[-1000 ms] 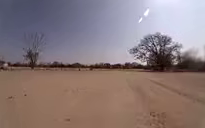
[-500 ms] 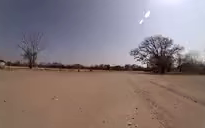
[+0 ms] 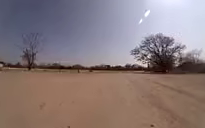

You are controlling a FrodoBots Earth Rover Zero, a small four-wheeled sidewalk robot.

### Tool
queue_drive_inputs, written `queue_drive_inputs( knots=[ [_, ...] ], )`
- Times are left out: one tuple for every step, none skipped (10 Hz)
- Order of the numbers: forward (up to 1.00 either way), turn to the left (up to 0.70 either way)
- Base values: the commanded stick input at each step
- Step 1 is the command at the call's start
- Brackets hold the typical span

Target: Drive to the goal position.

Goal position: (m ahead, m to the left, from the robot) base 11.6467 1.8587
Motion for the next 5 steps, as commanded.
queue_drive_inputs(
  knots=[
    [1.0, -0.04],
    [1.0, -0.02],
    [1.0, -0.02],
    [1.0, -0.02],
    [1.0, -0.02]
  ],
)
